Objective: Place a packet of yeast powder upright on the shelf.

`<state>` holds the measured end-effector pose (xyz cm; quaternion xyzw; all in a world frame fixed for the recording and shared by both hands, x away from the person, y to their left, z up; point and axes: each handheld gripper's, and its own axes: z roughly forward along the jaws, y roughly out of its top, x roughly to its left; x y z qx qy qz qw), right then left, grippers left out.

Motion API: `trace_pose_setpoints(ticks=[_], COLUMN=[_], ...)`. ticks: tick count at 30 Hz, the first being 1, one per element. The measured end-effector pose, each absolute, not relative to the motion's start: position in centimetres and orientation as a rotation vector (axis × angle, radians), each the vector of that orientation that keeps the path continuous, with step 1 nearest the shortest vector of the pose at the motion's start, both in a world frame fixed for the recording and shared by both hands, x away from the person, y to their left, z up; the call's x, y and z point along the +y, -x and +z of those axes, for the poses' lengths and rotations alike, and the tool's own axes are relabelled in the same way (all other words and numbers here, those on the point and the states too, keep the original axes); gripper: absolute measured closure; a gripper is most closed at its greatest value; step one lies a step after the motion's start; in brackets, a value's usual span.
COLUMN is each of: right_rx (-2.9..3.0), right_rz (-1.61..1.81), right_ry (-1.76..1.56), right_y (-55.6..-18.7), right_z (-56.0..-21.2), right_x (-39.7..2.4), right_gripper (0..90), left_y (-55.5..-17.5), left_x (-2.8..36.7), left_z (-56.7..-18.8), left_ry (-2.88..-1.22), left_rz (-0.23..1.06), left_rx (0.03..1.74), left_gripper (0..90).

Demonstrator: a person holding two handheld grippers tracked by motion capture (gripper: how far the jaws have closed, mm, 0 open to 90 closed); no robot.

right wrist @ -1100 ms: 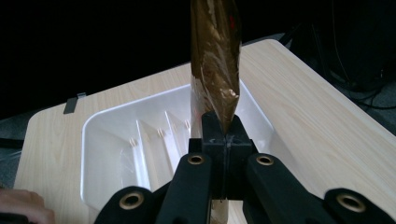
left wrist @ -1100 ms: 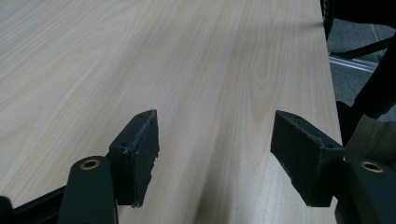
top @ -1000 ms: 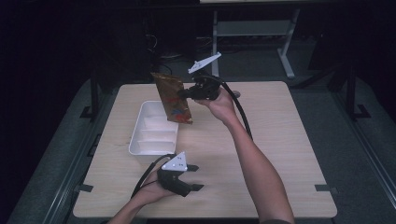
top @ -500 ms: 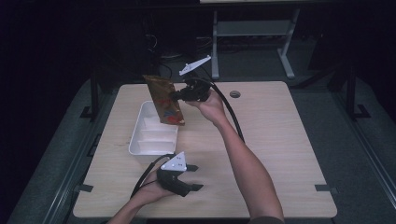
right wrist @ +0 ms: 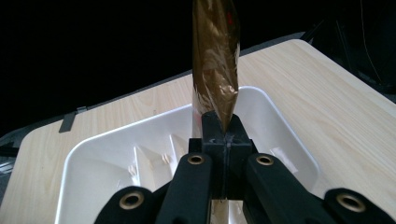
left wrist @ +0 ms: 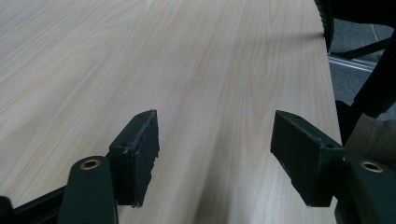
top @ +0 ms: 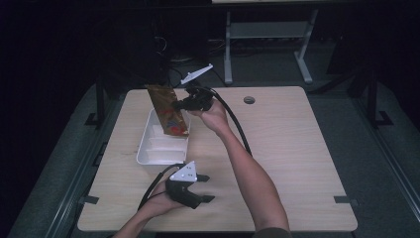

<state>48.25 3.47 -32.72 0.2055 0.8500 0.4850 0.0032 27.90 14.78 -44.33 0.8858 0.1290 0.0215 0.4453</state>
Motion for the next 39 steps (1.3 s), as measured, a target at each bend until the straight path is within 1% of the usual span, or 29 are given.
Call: trace_pose_setpoints(ticks=[28, 39], right_rx=[2.688, 2.702], right_rz=[1.553, 1.533], right_ry=[-0.707, -0.736], right_y=[-49.4, -49.7], right_z=[-36.2, -37.4], right_x=[6.0, 6.4], right_gripper=[90.0, 89.7], left_y=[-28.0, -28.0], left_x=[14.7, 14.8], left_z=[-44.4, -44.4], left_ry=[-2.203, -2.199], left_rz=[0.051, 0.051], left_rx=[0.317, 0.321], left_gripper=[32.1, 32.1])
